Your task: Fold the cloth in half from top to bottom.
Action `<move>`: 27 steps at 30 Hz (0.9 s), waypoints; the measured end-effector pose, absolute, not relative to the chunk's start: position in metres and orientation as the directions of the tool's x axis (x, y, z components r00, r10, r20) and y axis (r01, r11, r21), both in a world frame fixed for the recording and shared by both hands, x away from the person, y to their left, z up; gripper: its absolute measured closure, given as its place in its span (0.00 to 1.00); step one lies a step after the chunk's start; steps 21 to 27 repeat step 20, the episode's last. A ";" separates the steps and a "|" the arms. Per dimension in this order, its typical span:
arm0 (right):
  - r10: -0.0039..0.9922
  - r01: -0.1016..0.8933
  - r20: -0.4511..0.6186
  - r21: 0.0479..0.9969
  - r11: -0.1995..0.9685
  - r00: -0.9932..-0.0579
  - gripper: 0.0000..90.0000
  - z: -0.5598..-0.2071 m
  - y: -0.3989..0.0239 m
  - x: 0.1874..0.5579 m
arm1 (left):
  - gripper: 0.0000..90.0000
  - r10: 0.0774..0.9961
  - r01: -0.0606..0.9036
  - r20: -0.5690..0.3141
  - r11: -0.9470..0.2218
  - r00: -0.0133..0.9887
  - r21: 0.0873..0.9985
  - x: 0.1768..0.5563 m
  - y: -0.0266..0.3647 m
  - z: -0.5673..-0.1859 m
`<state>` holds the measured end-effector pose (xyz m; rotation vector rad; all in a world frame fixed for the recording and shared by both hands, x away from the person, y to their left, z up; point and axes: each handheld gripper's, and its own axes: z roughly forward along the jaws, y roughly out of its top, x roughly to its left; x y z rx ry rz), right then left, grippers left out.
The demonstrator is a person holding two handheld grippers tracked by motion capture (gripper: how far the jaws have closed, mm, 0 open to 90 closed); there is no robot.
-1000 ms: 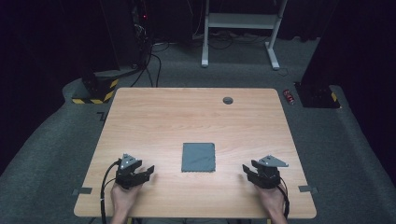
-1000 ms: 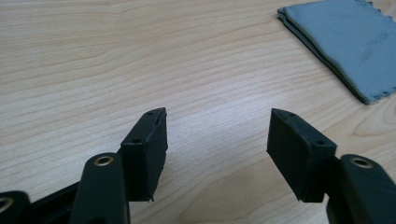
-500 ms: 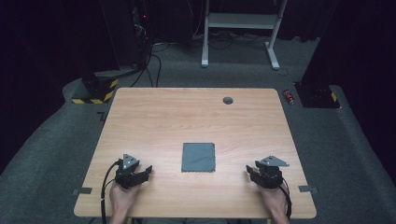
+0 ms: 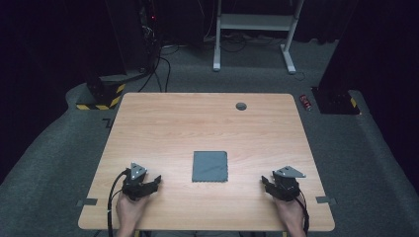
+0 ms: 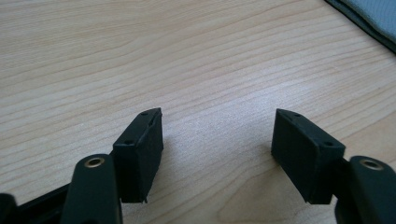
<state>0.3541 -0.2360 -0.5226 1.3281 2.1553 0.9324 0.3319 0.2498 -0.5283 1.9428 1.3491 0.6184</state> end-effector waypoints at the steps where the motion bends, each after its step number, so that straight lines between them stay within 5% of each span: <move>1: 0.896 0.604 -0.013 0.735 0.309 -0.443 0.49 -0.523 -0.236 0.354 | 0.37 0.935 0.613 0.005 -0.235 0.353 0.754 0.332 0.250 -0.528; 27: 0.890 0.600 -0.015 0.734 0.319 -0.455 0.49 -0.523 -0.233 0.355 | 0.35 0.936 0.616 -0.003 -0.230 0.353 0.753 0.332 0.249 -0.528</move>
